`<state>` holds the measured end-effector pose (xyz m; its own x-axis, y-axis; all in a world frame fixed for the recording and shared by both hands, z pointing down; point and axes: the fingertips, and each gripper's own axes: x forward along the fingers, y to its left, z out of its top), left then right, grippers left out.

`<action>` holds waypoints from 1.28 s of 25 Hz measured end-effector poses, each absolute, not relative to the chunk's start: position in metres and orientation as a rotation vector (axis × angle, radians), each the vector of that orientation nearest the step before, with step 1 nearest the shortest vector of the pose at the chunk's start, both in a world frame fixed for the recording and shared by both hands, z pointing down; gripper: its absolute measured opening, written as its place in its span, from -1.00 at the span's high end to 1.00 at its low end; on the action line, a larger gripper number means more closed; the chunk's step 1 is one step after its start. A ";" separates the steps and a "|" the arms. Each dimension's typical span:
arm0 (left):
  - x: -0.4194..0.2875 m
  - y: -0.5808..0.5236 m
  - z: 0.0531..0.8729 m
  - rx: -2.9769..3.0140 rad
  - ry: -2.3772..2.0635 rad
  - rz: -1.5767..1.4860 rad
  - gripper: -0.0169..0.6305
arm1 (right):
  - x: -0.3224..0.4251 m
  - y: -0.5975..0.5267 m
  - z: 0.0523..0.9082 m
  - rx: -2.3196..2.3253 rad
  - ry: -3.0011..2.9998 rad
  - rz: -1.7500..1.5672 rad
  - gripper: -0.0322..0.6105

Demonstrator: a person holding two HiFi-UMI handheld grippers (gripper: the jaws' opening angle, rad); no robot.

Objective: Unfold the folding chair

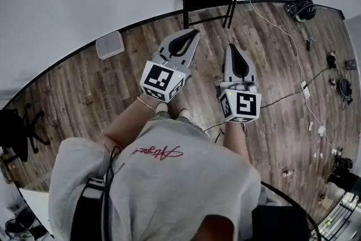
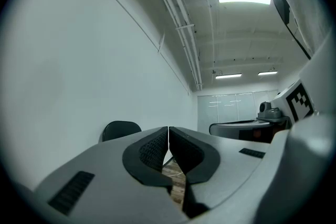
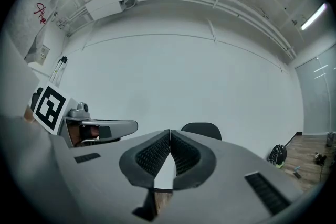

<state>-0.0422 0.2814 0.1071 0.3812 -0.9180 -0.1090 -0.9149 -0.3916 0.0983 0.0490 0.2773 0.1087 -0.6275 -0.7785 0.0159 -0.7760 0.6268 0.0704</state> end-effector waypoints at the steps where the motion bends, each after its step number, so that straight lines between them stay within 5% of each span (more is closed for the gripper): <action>1: -0.040 0.279 0.108 2.589 -1.724 -0.225 0.89 | 0.051 0.275 0.110 1.328 -2.793 -0.086 0.85; 13: -0.044 0.220 0.131 2.476 -1.859 -0.179 0.89 | 0.064 0.201 0.136 1.251 -2.784 0.015 0.85; 32: -0.152 -0.080 0.144 2.557 -1.740 -0.172 0.89 | -0.069 -0.113 0.173 1.368 -2.628 0.141 0.85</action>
<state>-0.1518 -0.0802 0.1442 0.3630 -0.9294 -0.0665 -0.9245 -0.3681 0.0988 -0.0692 -0.1134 0.1734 -0.5624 -0.8027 0.1985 -0.8193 0.5734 -0.0026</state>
